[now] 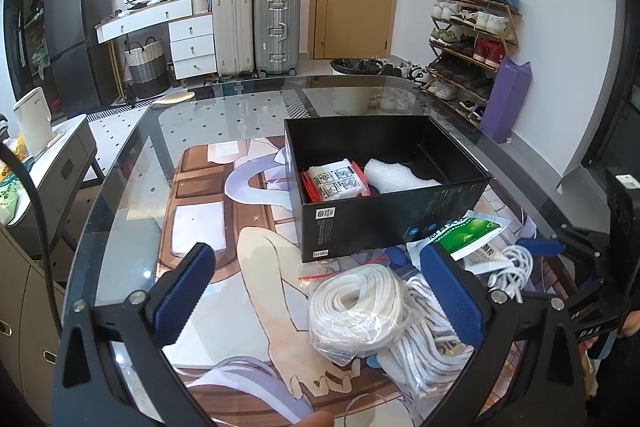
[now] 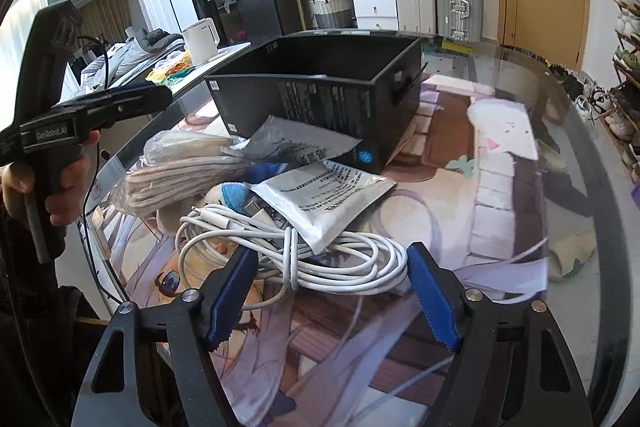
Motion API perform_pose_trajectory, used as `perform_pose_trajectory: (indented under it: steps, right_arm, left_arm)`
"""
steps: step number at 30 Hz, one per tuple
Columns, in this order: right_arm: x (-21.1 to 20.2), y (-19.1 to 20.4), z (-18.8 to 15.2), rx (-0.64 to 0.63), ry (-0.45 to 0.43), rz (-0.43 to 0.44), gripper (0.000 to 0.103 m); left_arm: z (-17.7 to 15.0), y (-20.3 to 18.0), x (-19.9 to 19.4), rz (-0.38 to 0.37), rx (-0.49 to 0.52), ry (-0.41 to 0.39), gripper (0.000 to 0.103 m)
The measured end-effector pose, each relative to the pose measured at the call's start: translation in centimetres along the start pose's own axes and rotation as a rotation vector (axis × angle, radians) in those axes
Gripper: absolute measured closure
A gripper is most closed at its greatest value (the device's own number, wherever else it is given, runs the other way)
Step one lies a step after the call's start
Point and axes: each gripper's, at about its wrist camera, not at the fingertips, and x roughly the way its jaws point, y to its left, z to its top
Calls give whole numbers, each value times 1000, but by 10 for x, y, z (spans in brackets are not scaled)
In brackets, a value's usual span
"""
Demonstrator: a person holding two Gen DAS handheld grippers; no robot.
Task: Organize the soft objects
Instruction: 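Grasp the white cable coil with the right gripper while the left gripper grasps the bagged white rope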
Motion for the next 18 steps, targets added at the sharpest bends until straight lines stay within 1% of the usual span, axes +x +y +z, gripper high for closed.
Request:
perform_pose_trajectory:
  steps: [8, 13, 15, 18]
  right_arm:
    - [-30, -5, 5, 12, -88, 0, 26]
    - [-42, -4, 8, 15, -144, -2, 26]
    - [-46, -3, 9, 14, -163, 1, 26]
    - [-50, -1, 11, 18, -182, 5, 26]
  left_arm:
    - [-3, -7, -1, -51, 15, 33, 0]
    - [-7, -12, 7, -51, 28, 72, 0]
    - [-8, -11, 10, -65, 21, 95, 0]
    - [-10, -6, 19, -81, -18, 132, 0]
